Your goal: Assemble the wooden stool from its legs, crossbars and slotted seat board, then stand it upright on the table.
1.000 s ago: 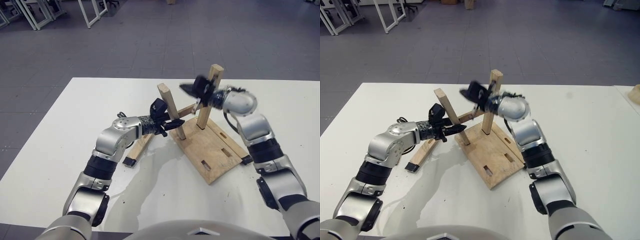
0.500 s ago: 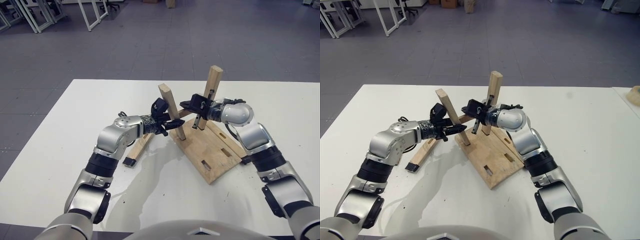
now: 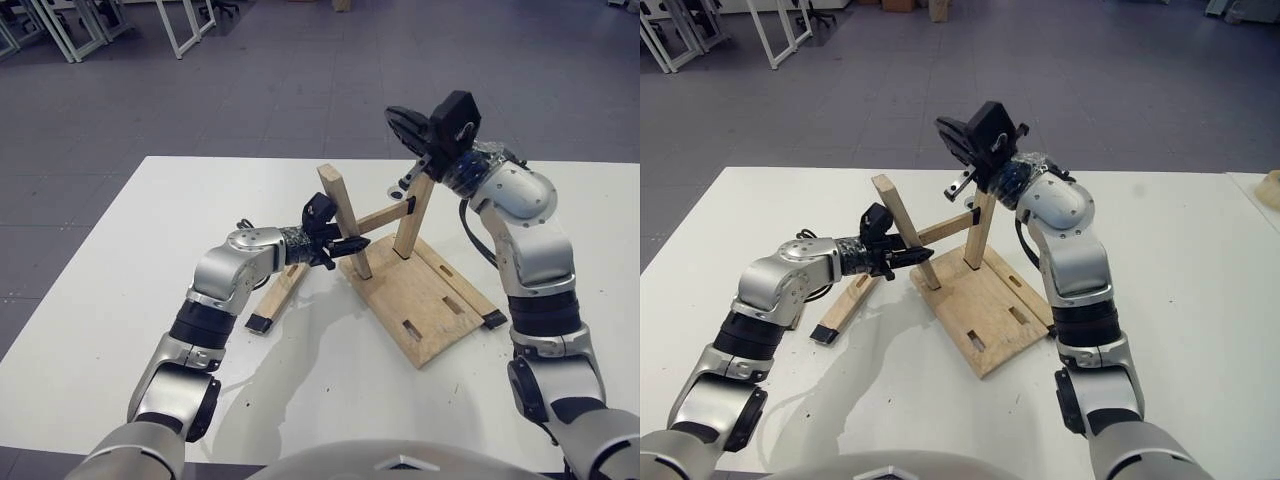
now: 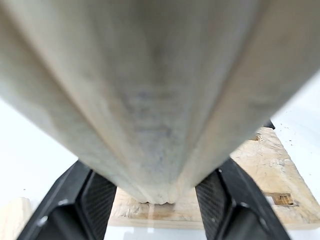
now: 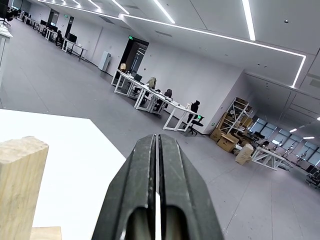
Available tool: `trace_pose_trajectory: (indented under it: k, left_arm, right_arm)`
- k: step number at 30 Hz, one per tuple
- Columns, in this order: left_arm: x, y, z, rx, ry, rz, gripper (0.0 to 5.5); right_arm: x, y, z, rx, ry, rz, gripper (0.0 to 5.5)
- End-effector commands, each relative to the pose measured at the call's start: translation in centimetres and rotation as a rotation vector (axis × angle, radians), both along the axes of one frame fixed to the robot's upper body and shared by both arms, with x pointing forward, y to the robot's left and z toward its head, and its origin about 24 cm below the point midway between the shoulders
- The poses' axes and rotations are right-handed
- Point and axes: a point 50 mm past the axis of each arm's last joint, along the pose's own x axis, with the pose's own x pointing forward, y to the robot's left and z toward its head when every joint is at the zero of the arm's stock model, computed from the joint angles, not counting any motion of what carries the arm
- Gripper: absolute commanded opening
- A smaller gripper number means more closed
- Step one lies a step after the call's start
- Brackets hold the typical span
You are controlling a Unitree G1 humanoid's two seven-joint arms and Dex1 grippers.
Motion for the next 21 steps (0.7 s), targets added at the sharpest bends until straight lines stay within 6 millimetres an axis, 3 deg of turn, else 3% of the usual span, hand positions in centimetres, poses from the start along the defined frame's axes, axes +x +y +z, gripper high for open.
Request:
trace_pose_trajectory:
  k: [1,3,8,12,16,18,21]
  left_arm:
    - [-0.9,1.7,-3.4,0.196,0.160,0.015,2.05]
    - [-0.5,1.8,-3.2,0.192,0.138,0.017,2.05]
    - [0.4,1.6,-1.9,0.091,0.058,0.031,3.03]
    - [-0.4,2.5,-1.2,0.023,0.057,0.057,3.51]
    - [-3.2,4.2,-2.7,0.136,0.068,0.098,3.51]
    - [-4.1,3.8,-3.3,0.173,0.049,0.137,3.51]
    - [-4.1,2.2,-4.8,0.213,0.012,0.231,3.51]
  right_arm:
    - [-0.1,-0.6,0.0,0.012,0.007,-0.034,0.10]
    - [-0.1,-0.7,-0.1,0.013,0.013,-0.037,0.10]
    - [-0.2,-1.1,-0.6,0.011,0.028,-0.044,0.10]
    - [-1.3,-2.8,-1.1,0.010,0.054,-0.042,0.10]
    - [-4.8,-6.5,-4.5,-0.080,0.248,0.039,0.10]
    - [-5.7,-8.6,-6.4,-0.176,0.340,0.020,0.10]
    - [-5.5,-10.7,-10.2,-0.362,0.432,-0.062,0.10]
